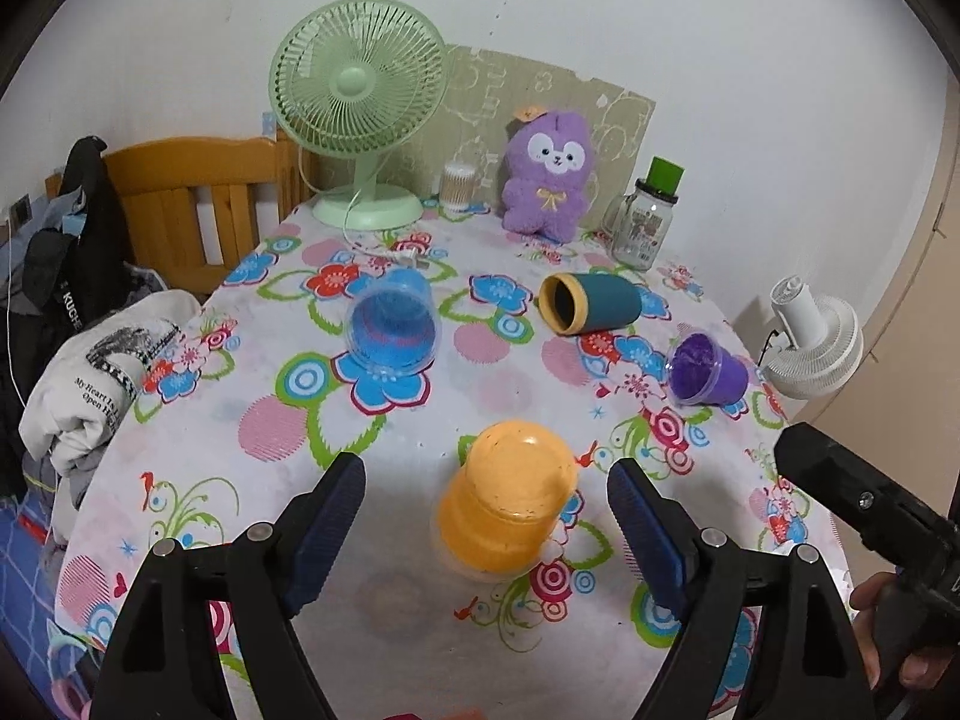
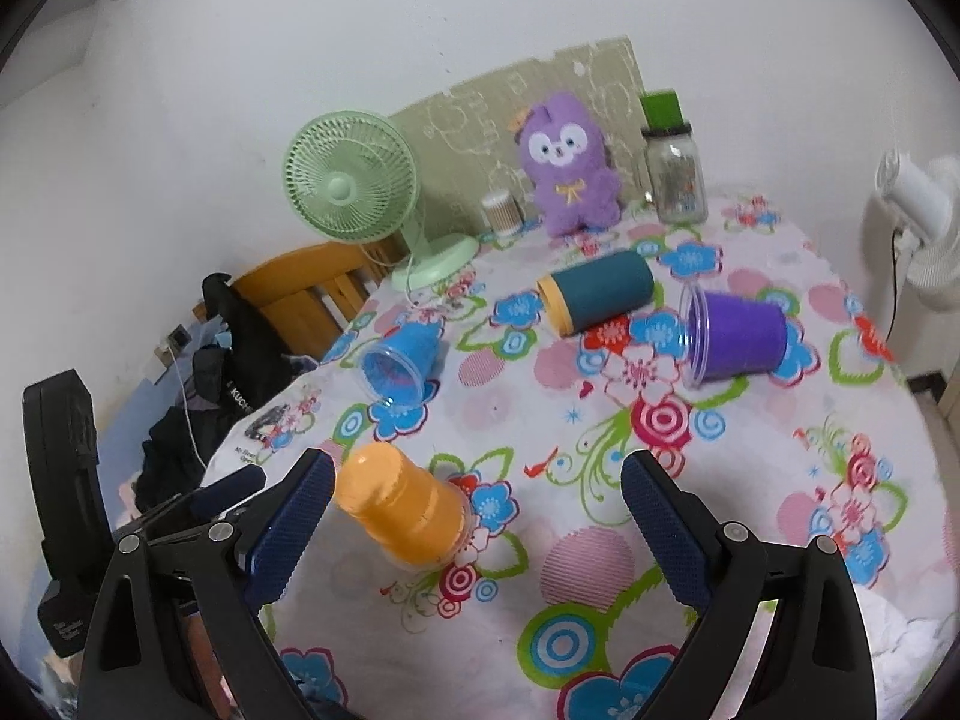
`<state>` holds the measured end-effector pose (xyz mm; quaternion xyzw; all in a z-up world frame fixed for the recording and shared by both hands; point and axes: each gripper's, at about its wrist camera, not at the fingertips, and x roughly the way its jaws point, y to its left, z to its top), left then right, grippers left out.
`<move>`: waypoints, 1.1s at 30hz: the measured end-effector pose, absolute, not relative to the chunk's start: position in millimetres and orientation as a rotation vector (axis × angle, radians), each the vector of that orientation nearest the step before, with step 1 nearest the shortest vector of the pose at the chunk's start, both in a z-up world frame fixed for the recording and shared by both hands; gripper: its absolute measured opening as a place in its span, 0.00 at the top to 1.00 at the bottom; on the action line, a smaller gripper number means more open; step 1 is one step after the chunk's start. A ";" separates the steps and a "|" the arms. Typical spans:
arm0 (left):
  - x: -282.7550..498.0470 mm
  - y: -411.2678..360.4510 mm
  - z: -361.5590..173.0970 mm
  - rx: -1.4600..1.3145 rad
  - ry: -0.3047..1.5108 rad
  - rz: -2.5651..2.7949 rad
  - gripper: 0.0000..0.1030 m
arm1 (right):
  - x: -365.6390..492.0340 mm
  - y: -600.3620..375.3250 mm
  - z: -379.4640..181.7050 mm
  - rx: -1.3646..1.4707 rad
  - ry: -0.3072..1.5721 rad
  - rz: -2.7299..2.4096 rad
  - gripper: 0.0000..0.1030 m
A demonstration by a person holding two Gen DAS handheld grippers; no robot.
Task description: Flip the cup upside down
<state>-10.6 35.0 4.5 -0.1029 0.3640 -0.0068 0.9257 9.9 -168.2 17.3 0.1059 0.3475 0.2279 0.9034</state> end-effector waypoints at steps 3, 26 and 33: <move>-13.7 31.8 14.8 -0.190 0.718 -0.012 0.17 | 5.2 -165.2 29.0 0.189 0.687 0.457 0.05; -43.9 26.0 71.5 -0.102 0.510 0.075 0.00 | -18.0 -164.9 70.9 0.125 0.564 0.428 0.00; -46.1 29.2 72.1 -0.110 0.507 0.078 0.00 | -17.7 -169.3 71.6 0.140 0.557 0.410 0.00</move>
